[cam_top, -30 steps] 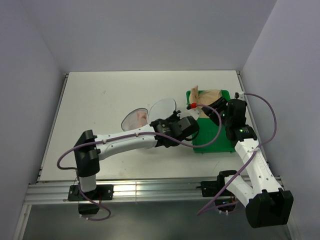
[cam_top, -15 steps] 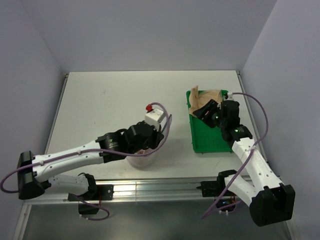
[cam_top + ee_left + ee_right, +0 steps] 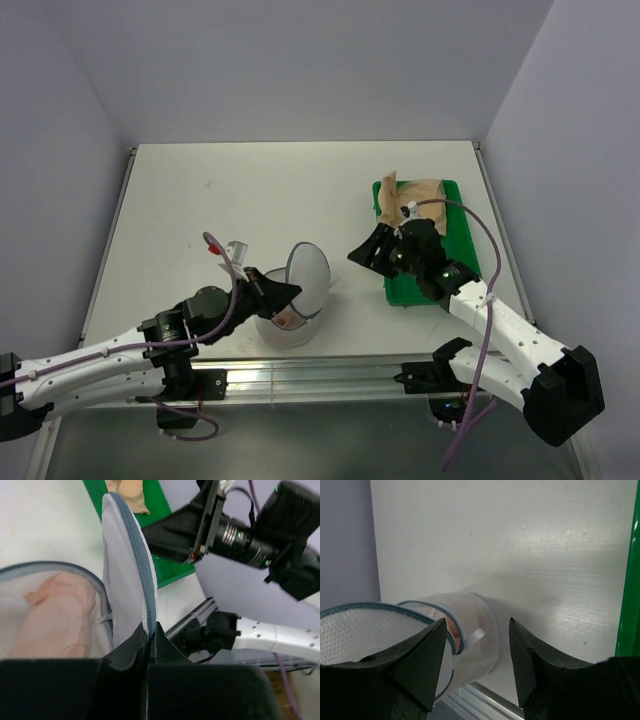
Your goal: Place the bra in the laundry bag and zip it closed
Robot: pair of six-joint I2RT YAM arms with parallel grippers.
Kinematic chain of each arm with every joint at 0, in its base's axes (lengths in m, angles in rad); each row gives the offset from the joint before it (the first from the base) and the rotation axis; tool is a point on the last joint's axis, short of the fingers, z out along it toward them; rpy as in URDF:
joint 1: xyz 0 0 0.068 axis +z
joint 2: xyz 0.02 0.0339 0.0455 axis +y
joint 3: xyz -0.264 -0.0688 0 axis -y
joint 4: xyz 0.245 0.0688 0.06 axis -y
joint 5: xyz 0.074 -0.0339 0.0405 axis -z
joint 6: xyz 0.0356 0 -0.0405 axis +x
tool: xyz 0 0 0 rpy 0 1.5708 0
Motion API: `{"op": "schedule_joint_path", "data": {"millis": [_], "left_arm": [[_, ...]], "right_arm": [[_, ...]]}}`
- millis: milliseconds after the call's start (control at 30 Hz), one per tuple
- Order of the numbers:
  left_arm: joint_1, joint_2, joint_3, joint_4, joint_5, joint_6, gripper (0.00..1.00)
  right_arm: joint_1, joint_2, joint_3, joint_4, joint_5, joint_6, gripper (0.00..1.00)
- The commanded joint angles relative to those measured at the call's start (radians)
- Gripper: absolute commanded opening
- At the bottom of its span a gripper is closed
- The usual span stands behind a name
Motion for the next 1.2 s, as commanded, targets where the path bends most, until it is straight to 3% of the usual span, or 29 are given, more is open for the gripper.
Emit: {"op": "schedule_joint_path", "data": {"millis": [0, 300, 500, 733, 900, 1167], "left_arm": [[0.005, -0.07, -0.061, 0.062, -0.056, -0.194, 0.0], [0.013, -0.231, -0.25, 0.043, -0.202, -0.509, 0.0], [0.013, -0.278, -0.32, 0.059, -0.269, -0.623, 0.0], [0.013, -0.373, -0.431, 0.171, -0.287, -0.67, 0.0], [0.013, -0.413, -0.443, 0.148, -0.287, -0.675, 0.0], [0.013, -0.415, -0.454, 0.164, -0.256, -0.684, 0.0]], "right_arm": [[0.043, -0.053, -0.025, 0.052, -0.014, 0.053, 0.61], [0.171, -0.14, -0.161, 0.156, -0.046, 0.239, 0.67], [0.24, -0.191, -0.221, 0.189, -0.028, 0.355, 0.7], [0.371, -0.157, -0.328, 0.4, -0.01, 0.578, 0.73], [0.471, -0.076, -0.353, 0.551, 0.048, 0.694, 0.73], [0.493, 0.004, -0.378, 0.667, 0.133, 0.777, 0.71]]}}
